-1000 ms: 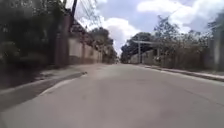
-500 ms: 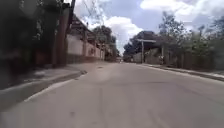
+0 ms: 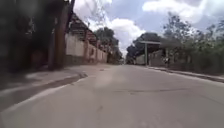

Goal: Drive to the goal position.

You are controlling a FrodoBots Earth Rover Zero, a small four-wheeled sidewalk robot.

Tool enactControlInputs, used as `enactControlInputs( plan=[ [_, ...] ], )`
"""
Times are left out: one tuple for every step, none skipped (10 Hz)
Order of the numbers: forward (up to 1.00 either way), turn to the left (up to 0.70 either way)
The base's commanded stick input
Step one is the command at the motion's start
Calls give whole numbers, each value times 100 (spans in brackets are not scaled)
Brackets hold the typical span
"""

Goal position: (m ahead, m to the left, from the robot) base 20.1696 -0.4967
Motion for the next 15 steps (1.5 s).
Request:
enactControlInputs(
  plan=[
    [100, -31],
    [100, -37],
    [100, -40],
    [100, -17],
    [100, 0],
    [100, 0],
    [100, 0],
    [100, 0],
    [100, 0],
    [100, 0],
    [100, 0],
    [100, 0],
    [100, -16],
    [100, -40],
    [100, -40]
  ],
)
